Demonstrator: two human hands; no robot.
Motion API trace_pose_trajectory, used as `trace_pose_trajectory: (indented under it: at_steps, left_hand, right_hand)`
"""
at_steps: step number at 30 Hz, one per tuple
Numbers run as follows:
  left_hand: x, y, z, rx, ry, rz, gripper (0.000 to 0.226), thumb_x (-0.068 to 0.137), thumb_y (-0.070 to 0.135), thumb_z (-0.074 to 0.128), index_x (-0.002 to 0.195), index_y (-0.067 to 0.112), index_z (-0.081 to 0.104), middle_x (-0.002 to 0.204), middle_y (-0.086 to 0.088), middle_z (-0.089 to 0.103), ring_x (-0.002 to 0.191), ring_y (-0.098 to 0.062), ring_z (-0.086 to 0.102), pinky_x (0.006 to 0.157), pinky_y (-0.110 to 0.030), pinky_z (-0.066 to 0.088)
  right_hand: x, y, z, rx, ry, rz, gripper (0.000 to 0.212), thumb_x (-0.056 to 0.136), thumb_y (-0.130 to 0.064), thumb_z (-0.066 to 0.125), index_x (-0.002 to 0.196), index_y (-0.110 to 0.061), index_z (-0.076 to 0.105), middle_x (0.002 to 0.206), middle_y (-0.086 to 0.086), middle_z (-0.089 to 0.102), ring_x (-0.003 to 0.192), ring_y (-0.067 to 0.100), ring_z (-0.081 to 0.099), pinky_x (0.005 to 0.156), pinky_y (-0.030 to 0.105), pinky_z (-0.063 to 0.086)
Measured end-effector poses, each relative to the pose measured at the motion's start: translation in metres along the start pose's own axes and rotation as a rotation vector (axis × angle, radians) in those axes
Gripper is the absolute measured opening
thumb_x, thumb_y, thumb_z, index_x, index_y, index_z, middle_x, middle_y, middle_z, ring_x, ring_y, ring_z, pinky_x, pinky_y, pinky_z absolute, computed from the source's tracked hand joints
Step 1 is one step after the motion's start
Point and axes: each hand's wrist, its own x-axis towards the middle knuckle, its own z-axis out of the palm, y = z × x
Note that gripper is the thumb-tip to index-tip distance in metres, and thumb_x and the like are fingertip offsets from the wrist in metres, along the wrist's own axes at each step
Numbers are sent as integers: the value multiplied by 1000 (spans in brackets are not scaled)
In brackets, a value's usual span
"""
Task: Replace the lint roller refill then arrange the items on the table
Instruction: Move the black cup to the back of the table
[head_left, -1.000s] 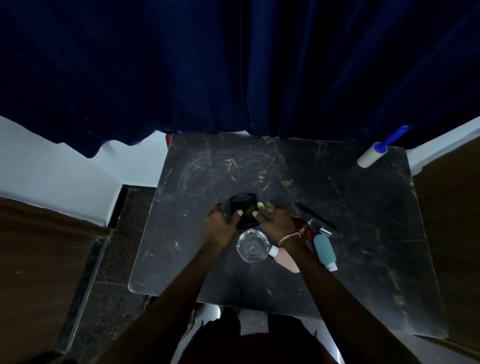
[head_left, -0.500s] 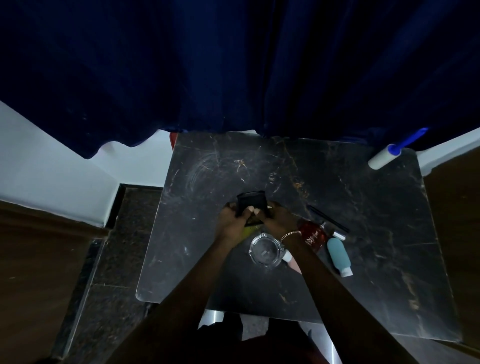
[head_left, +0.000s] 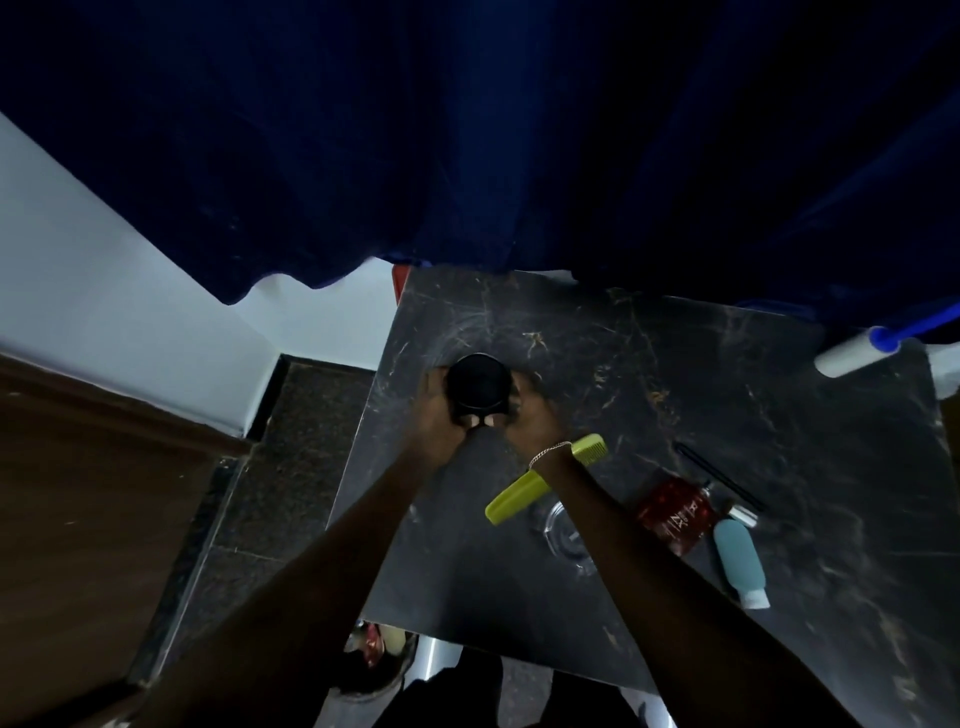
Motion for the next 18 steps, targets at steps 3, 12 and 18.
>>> trace_pose_trajectory:
  at_steps: [3,12,18]
  left_hand:
    - [1,-4,0,30,-15,-23,70,75,-9,75,136,0,44,137,-21,54,123,-37,60,103,-53,50]
    - [-9,-5,6,29,-39,-71,77,81,0,80,145,4,38,140,-18,59,126,-35,61,105,-51,51]
    - [-31,-10,13,5,83,-248,73,74,21,93,129,0,50,122,-25,65,112,-40,65,93,-48,53]
  right_hand:
    - [1,6,3,-48,14,2,74,80,-10,72,147,-23,40,124,7,70,120,33,59,102,43,48]
    - [1,8,4,-16,-36,25,83,79,-7,74,149,-22,34,131,12,64,123,32,59,103,45,49]
    - [-20,21,-19,38,22,10,92,81,-5,73,156,-24,23,147,13,48,126,32,55,108,46,45]
